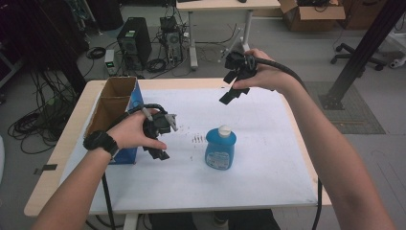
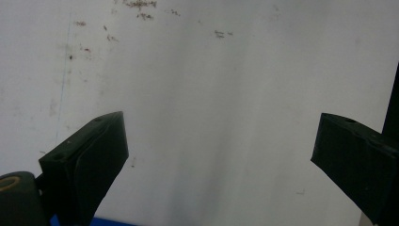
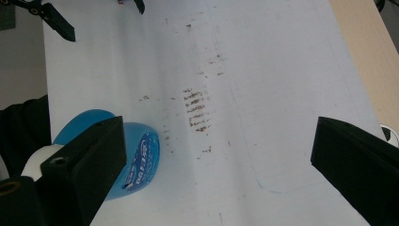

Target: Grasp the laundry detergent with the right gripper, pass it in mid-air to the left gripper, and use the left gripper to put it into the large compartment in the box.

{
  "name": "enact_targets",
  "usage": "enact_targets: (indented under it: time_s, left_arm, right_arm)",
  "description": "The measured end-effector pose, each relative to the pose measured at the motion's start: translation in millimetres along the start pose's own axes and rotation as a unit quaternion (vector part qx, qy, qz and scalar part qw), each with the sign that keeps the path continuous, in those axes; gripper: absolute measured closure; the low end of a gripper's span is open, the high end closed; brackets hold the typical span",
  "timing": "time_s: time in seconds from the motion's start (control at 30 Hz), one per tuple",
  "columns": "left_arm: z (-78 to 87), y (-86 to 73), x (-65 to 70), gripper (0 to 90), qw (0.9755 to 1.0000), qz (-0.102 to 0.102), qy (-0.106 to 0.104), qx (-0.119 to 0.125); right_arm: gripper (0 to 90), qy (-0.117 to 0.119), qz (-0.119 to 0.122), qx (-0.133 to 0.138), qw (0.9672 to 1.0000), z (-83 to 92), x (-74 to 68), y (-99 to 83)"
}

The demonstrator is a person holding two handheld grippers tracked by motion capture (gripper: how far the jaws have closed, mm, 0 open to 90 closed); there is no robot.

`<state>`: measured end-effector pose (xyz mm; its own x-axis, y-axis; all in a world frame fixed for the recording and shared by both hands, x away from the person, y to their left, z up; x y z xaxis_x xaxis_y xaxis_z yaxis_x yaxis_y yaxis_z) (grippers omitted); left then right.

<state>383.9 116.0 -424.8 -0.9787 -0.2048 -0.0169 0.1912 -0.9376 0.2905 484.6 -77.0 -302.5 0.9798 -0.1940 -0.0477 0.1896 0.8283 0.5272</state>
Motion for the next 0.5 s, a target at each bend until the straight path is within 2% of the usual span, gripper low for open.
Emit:
enact_targets:
  time_s: [0.27,0.43,0.47,0.5]
  left_arm:
    - [4.0,0.2,1.0,4.4,1.0000,0.002,0.001,0.000]
    - [6.5,0.9,1.9,4.4,1.0000,0.006,0.006,0.005]
    - [6.5,0.9,1.9,4.3,1.0000,0.006,0.006,0.005]
    - [6.9,1.4,2.3,4.3,1.0000,0.006,0.005,0.006]
  right_arm:
    - [4.5,0.003,0.006,0.017,0.9998,6.7,-4.1,0.6]
    - [4.0,-0.004,0.016,0.050,0.9986,23.8,-10.5,0.1]
    - [4.0,-0.004,0.016,0.050,0.9986,23.8,-10.5,0.1]
    - [4.0,-0.006,0.017,0.066,0.9976,30.4,-12.4,-0.6]
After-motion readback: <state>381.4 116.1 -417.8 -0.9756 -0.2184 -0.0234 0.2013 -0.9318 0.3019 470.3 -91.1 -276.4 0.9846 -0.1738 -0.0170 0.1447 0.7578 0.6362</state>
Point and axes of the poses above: each handheld gripper's, and its own axes: z roughly backward along the jaws, y roughly out of its top, x roughly to its right, the point moved 10 cm from there along -z, roughly forward along the jaws, and after that the axes turned 3 degrees about x, right-handed, at the moved point
